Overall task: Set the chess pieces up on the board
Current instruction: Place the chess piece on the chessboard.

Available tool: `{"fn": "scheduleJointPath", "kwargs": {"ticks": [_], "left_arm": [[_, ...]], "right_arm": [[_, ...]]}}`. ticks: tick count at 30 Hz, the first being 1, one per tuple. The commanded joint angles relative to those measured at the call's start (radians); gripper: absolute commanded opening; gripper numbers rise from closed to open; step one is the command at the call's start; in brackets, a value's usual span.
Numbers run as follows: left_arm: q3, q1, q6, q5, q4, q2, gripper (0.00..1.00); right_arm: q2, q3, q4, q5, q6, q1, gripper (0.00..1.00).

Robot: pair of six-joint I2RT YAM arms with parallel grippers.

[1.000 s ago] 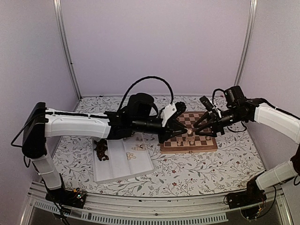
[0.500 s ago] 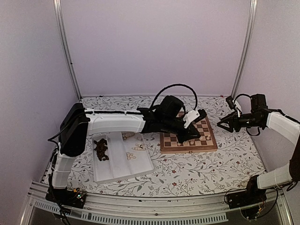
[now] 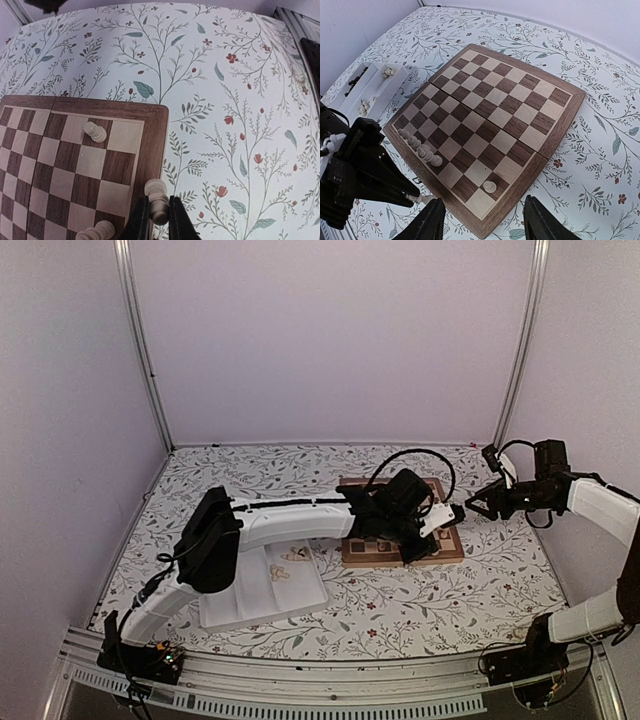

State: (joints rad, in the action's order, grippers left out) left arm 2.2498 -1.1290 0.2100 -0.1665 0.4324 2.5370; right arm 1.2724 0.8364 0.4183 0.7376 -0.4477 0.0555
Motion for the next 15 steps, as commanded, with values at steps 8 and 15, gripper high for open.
{"fn": "scheduleJointPath", "kwargs": {"ticks": [8,15], "left_arm": [[0.084,-0.026,0.087,0.163,0.081,0.06,0.05],[0.114,-0.033,0.104,0.21,0.084,0.093,0.1]], "right_arm": [[0.008,0.009,-0.006,-0.002,0.0,0.002,0.57],[0.013,0.012,0.004,0.012,-0.005,0.003,0.57]]}}
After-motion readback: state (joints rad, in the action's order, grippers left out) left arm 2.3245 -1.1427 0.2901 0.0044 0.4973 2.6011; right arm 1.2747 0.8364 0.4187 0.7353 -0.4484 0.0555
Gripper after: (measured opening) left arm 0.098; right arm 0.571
